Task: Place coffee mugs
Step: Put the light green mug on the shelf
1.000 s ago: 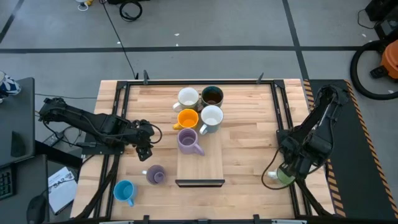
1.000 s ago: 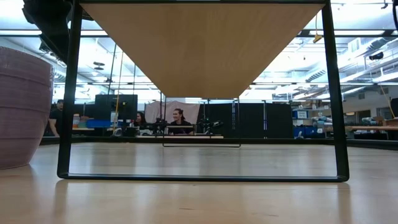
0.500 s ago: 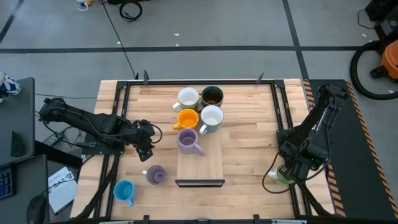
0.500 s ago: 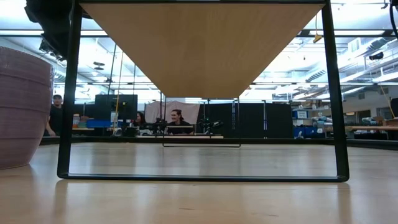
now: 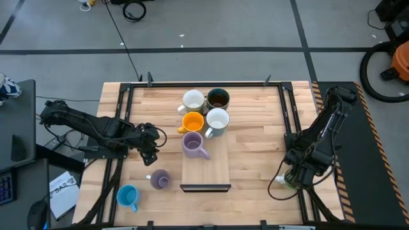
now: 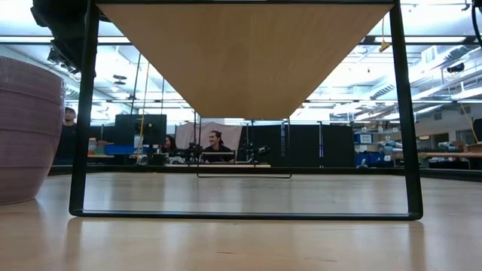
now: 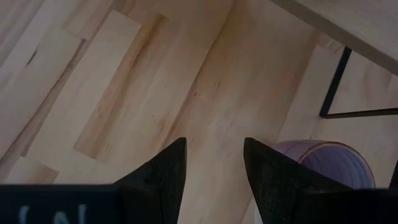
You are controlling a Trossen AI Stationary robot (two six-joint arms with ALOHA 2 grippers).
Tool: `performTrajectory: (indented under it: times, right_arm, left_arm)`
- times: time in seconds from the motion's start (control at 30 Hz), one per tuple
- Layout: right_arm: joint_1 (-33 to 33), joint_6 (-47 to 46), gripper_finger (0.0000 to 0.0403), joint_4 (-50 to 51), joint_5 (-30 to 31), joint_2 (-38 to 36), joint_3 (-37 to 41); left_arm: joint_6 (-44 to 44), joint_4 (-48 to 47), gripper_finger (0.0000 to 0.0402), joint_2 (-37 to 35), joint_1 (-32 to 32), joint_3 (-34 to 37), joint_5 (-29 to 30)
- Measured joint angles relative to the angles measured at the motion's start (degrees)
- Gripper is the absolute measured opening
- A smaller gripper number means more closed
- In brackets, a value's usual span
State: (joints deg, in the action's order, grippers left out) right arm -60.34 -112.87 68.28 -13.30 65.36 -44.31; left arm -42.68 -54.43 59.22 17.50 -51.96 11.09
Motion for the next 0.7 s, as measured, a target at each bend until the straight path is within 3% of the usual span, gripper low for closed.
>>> performTrajectory:
  times: [0.3, 0.6, 0.7]
  right_arm:
    - [0.2, -0.1, 0.0123, -4.4, -0.1, 0.0, 2.5]
    - [1.3, 0.9, 0.0025, -4.5, 0.9, 0.0, 2.5]
    - [2.8, 3.6, 0.0022, -5.3, 1.7, 0.0, 2.5]
  left_arm:
    - [0.0, 0.0, 0.0167, 0.0, 0.0, 0.0, 0.0]
    - [0.0, 0.0, 0.0167, 0.0, 0.0, 0.0, 0.0]
    - [0.0, 0.0, 0.0167, 0.0, 0.0, 0.0, 0.0]
